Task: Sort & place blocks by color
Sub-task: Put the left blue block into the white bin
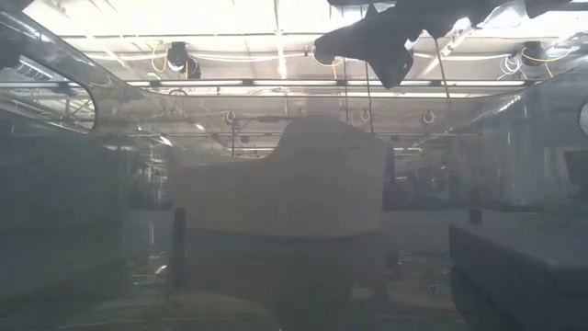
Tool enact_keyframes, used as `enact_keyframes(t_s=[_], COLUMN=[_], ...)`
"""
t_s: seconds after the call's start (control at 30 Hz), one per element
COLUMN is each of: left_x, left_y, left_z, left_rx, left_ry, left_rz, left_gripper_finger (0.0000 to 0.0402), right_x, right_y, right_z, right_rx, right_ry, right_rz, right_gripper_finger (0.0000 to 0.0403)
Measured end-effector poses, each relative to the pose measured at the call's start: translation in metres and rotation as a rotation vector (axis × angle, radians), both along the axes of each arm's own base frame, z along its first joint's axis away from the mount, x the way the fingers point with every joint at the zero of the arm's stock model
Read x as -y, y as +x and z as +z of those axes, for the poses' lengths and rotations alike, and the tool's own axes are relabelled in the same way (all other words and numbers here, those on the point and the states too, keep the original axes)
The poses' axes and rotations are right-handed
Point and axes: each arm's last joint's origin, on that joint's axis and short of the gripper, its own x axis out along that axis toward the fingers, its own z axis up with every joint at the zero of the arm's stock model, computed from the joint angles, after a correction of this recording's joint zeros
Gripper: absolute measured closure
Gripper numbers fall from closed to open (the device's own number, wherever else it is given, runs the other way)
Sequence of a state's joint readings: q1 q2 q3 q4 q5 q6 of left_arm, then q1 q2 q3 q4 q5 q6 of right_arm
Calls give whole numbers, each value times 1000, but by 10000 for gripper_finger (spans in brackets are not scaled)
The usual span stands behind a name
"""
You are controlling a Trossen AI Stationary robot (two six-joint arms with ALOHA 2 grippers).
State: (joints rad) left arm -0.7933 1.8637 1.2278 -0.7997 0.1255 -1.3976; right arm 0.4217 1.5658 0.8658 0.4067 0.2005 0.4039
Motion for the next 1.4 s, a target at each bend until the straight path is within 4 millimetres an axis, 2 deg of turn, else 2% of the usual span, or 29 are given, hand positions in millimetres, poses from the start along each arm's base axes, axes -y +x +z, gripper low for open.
enact_keyframes(t_s=[0.23, 0.37, 0.83, 1.1, 1.4], left_x=[6, 4, 2, -1, -1], left_y=[7, 6, -4, -2, -2], left_z=[1, 1, 0, 0, 0], left_rx=[86, 80, -26, -135, -149], left_ry=[-34, -20, 20, -75, -48], left_rz=[63, 67, 100, 107, 277], left_gripper_finger=[195, 195, 195, 195, 195], right_x=[0, -1, -8, -7, -7], right_y=[0, 0, -3, -3, -5], right_z=[0, 0, 0, 0, -4], right_rx=[0, 0, 0, 2, -26], right_ry=[-4, -5, -6, -13, -63], right_rz=[2, 5, 24, 26, 40], right_gripper_finger=[202, 202, 202, 202, 202])
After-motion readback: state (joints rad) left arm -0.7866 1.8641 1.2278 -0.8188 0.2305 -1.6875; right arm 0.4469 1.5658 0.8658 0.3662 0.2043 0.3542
